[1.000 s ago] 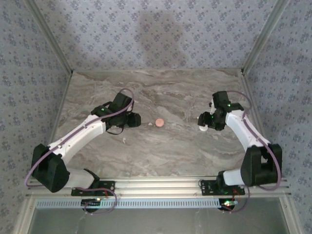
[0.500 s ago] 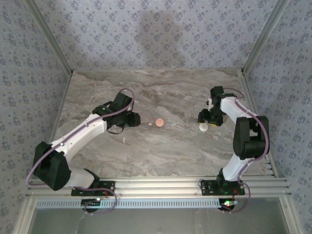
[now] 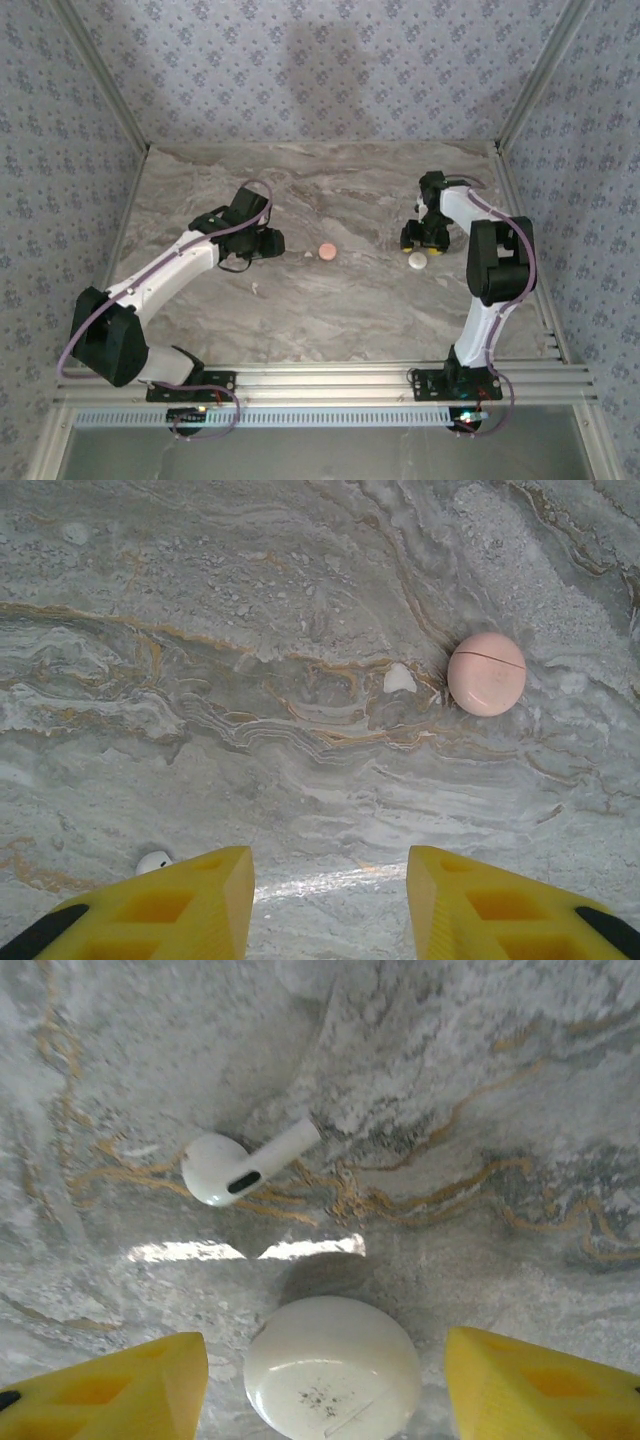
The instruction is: Insert the wireless bluetooth earbuds into the charging case
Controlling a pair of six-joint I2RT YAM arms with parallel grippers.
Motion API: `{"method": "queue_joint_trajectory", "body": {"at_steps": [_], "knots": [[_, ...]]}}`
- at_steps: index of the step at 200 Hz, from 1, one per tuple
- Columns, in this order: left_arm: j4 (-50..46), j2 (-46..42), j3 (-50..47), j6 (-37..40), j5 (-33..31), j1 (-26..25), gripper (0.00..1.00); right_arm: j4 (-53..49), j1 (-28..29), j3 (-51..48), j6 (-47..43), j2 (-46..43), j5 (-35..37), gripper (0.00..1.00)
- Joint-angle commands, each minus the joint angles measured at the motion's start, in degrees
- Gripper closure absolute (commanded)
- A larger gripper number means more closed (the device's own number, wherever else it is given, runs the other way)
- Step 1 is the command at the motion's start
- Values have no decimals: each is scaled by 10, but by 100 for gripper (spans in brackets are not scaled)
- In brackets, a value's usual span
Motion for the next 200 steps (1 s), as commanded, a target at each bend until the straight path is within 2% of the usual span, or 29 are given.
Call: {"method": "queue_joint_trajectory", "body": {"at_steps": [1, 60, 91, 146, 161, 176, 200], "knots": [[5, -6, 8, -15, -12, 3, 56, -48, 3, 14, -18, 10, 15, 35], [37, -32, -28, -43, -36, 3, 57, -22, 11, -25, -38, 9, 3, 38], [18, -18, -6, -17, -30, 5, 57, -15, 14, -22, -25, 19, 0, 39], [35, -5, -5, -14, -20, 6, 57, -23, 21, -29, -14, 17, 10, 49], [43, -4, -10, -16, -19, 7, 57, -22, 18, -29, -17, 17, 13, 48], [49, 0, -9, -16, -17, 8, 57, -22, 17, -25, -19, 20, 19, 38], [48, 5, 0, -9, -15, 9, 57, -22, 17, -14, -19, 31, 20, 37]]}}
